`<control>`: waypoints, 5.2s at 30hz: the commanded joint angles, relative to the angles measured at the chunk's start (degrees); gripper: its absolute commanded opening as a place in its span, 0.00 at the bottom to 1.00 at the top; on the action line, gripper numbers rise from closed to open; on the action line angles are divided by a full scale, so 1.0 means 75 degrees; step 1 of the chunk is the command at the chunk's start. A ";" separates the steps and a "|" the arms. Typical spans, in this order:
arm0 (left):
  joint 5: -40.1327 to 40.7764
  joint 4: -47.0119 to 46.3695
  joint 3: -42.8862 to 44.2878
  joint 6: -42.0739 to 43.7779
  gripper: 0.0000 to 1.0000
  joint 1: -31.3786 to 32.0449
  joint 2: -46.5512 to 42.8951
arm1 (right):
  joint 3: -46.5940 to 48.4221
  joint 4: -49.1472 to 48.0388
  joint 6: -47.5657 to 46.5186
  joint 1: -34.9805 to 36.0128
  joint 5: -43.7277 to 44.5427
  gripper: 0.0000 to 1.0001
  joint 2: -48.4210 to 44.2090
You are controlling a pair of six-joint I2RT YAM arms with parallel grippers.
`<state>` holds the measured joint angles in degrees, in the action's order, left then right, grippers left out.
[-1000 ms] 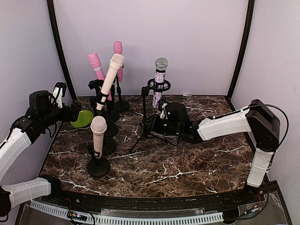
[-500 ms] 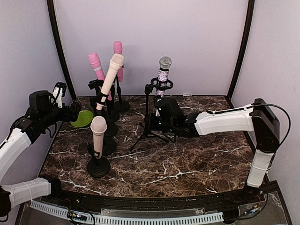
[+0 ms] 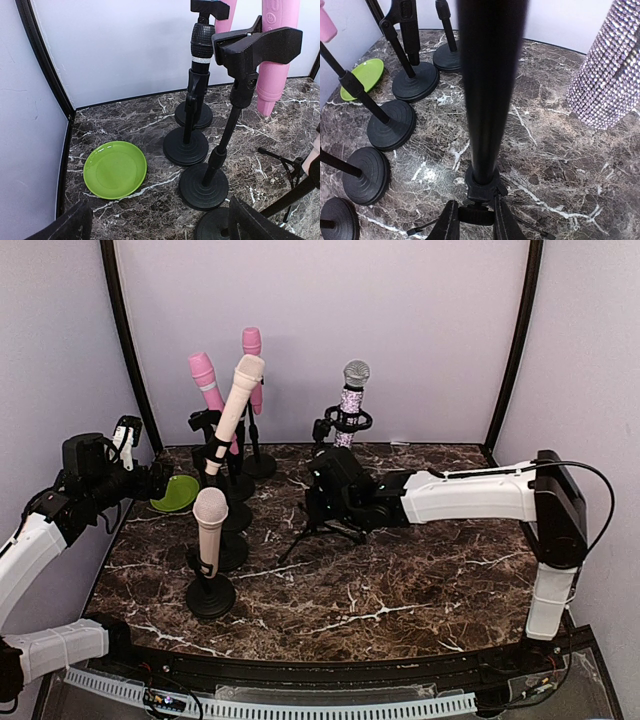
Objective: Remove the microphone from the stand
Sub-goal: Unscrew the knob on the stand of the microphone stand.
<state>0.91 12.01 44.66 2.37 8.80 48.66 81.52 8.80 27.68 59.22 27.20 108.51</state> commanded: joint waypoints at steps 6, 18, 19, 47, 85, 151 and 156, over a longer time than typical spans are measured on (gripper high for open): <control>-0.0088 -0.0154 -0.0072 0.0092 0.96 -0.0048 -0.0091 | 0.0758 0.0941 -0.1003 0.0293 0.0547 0.03 0.0774; -0.0085 -0.0145 -0.0074 0.0094 0.96 -0.0048 -0.0090 | 0.1108 0.1595 -0.1726 0.0494 0.1082 0.04 0.1188; -0.0083 -0.0148 -0.0073 0.0094 0.96 -0.0048 -0.0090 | 0.1108 0.1613 -0.1774 0.0502 0.1094 0.04 0.1188; 0.0004 -0.0119 -0.0061 0.0094 0.96 -0.0047 -0.0127 | -0.0880 -0.0930 -0.1005 0.0339 -0.0656 0.64 -0.1069; 0.0196 -0.0195 -0.0155 0.0082 0.96 -0.0048 -0.0490 | -0.2913 -0.6416 0.4079 -0.1121 -0.4189 0.43 -0.0139; 0.0293 -0.0171 -0.0188 0.0129 0.96 -0.0048 -0.0360 | 0.0302 0.0045 -0.1054 0.0132 -0.0456 0.07 0.0656; 0.0264 -0.0174 -0.0167 0.0138 0.96 -0.0048 -0.0307 | 0.0478 0.0187 -0.1339 0.0188 -0.0390 0.07 0.0832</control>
<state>2.70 11.64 44.07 2.39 8.80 46.48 84.14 5.72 21.54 59.81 23.68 111.87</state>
